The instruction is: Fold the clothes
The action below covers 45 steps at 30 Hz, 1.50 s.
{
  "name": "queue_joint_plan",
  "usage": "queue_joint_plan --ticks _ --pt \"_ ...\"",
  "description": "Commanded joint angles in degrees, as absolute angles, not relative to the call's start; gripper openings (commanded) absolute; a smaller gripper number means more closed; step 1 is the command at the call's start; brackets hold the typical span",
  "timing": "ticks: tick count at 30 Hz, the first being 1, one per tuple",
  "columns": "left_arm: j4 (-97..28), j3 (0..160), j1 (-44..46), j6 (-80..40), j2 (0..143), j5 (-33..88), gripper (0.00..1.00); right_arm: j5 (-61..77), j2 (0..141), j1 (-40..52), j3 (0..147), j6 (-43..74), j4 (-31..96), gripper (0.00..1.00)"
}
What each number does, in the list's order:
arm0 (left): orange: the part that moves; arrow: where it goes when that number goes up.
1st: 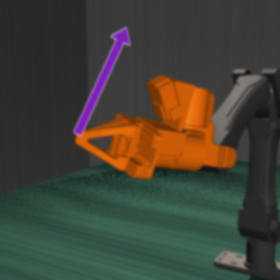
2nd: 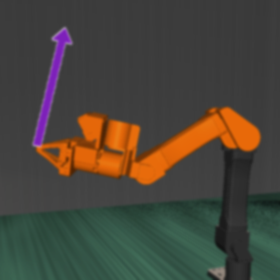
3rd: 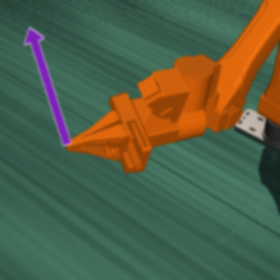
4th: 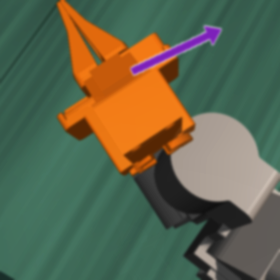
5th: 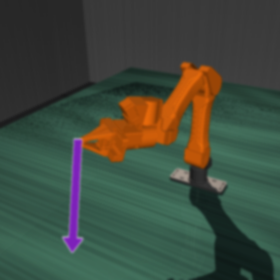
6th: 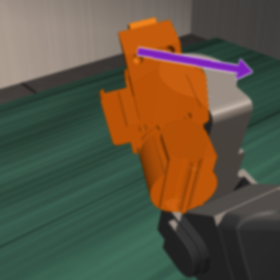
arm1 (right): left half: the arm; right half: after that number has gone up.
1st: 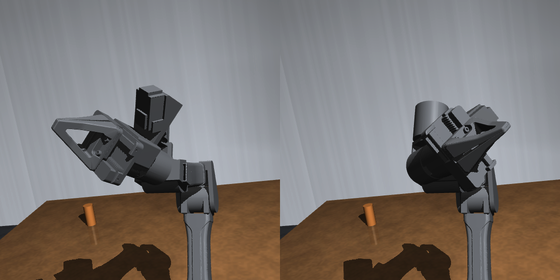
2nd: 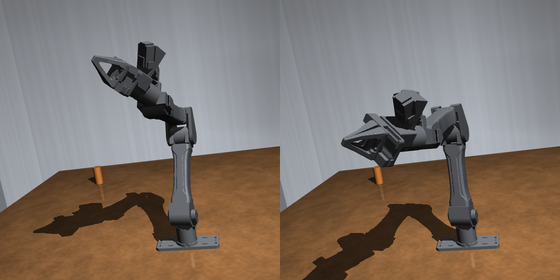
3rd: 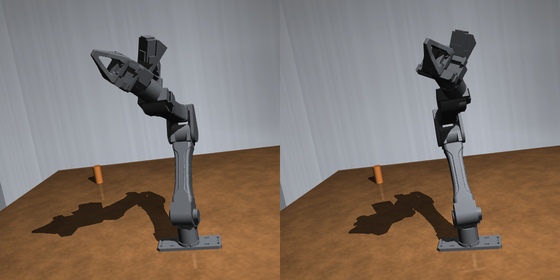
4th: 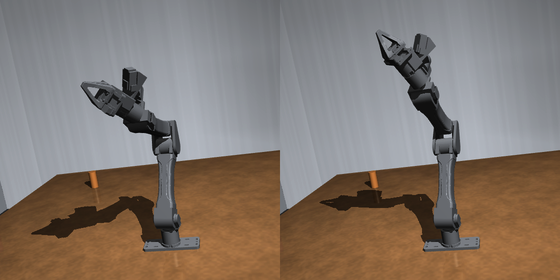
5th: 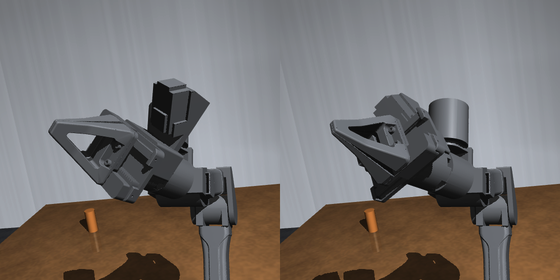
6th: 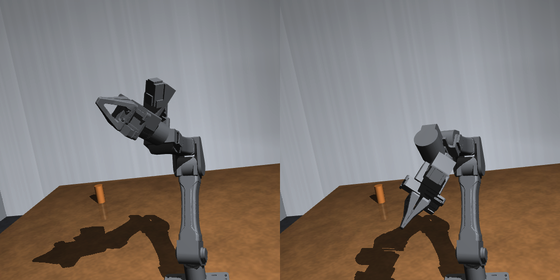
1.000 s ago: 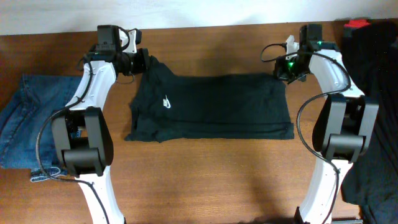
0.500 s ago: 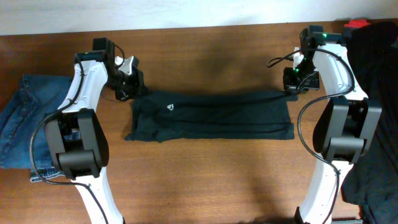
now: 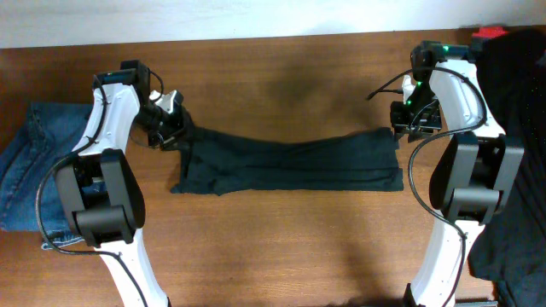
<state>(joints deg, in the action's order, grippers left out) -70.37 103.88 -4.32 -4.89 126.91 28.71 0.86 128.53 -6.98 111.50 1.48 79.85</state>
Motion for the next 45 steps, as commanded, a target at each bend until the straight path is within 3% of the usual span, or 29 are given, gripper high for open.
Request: queue_joint_plan --ticks 1,4,13,20,36,43,45 --pt "-71.26 104.31 -4.67 -4.19 124.57 27.59 0.61 0.91 126.67 -7.01 112.51 1.72 78.56 0.34" --pt "-71.96 104.31 -4.67 -4.19 124.57 27.57 0.66 3.75 126.74 -7.03 112.51 1.72 76.75 0.34" --pt "-72.03 104.31 -4.67 -4.19 124.57 27.57 0.66 5.8 128.38 -5.91 109.71 1.72 70.17 0.36" --pt "-72.03 104.31 -4.67 -4.19 124.57 27.59 0.66 5.76 129.84 -4.01 109.65 1.76 65.14 0.45" --pt "-71.85 104.31 -4.67 -4.19 124.57 27.57 0.68 5.32 133.25 -3.99 109.14 1.78 65.19 0.45" --pt "-71.85 104.31 -4.67 -4.19 124.57 27.57 0.68 5.32 133.56 -4.05 107.63 1.8 64.84 0.44" --pt "-71.85 104.31 -4.67 -4.19 124.57 27.57 0.68 5.32 133.56 -4.05 107.02 1.8 64.27 0.33"
